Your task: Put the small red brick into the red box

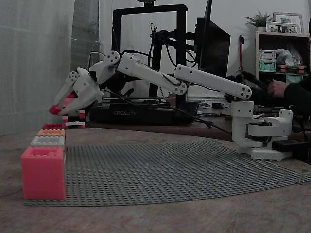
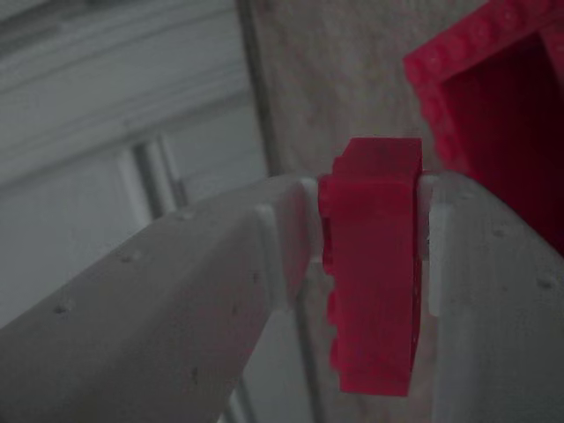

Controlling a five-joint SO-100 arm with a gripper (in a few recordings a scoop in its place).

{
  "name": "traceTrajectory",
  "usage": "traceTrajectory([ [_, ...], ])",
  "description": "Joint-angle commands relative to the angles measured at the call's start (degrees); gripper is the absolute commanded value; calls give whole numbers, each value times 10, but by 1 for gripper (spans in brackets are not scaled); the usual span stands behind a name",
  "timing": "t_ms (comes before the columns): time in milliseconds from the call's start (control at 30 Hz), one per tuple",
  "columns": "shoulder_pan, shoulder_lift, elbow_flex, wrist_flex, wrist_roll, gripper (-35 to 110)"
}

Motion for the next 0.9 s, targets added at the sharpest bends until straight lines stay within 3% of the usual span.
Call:
traceTrajectory([
  [0,4,33,-11,3,-2,8],
  [233,4,44,10,3,-9,16],
  [400,4,98,76,-1,-5,13],
  [467,4,173,160,-7,3,0],
  [867,-13,782,889,-122,-40,0],
])
